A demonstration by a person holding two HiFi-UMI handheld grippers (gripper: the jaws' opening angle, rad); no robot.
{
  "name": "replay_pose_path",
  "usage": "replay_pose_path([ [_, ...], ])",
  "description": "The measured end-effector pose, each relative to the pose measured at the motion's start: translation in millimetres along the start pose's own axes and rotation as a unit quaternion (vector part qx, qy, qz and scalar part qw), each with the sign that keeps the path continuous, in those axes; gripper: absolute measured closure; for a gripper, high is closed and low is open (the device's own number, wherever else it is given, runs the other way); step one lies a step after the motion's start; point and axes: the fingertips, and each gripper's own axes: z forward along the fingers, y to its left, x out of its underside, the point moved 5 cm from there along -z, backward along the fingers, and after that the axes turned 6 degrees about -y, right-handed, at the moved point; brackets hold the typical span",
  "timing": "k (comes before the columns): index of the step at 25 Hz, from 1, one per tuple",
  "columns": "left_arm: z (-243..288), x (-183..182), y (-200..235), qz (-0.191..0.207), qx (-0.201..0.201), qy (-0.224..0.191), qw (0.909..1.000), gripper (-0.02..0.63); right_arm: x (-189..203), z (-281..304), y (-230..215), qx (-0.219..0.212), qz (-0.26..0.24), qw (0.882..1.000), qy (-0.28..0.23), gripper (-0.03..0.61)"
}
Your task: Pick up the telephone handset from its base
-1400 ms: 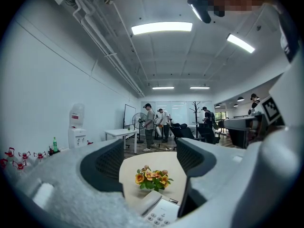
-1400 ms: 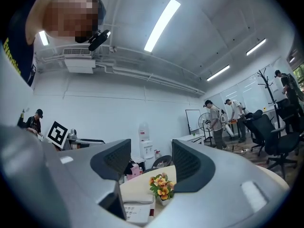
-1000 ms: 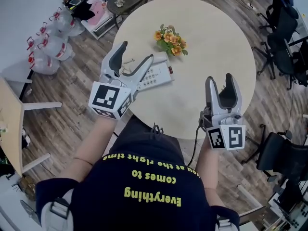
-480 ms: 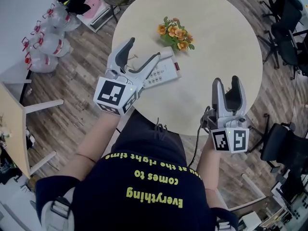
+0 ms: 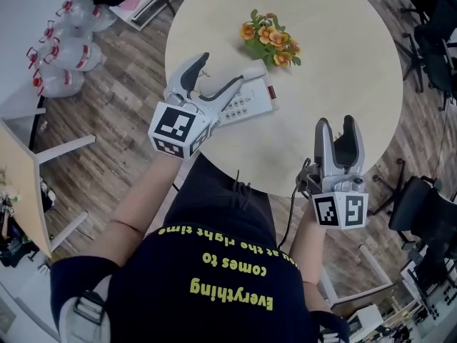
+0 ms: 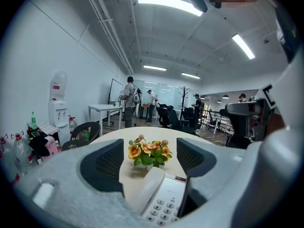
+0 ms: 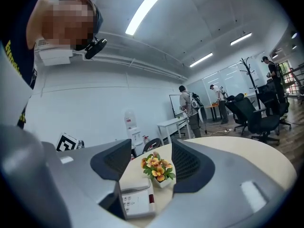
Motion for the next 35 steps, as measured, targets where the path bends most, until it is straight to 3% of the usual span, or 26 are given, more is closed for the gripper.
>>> replay_pose_path([
  [16,54,94,13,-0.008,0.056,0.122,0.9910,0.262,38,15,-11,0.008,0.033,0.998,0.043,0.316],
  [22,63,116,17,0.033,0.111,0.167,0.9792,0.262,42,14,-10,0.006,0.044,0.998,0.050,0.316],
  [27,71,134,16,0.071,0.142,0.215,0.9637,0.270,44,12,-15,0.012,0.046,0.998,0.052,0.316],
  [35,78,140,8,0.117,0.180,0.242,0.9462,0.324,45,9,-17,0.018,0.046,0.997,0.056,0.316],
])
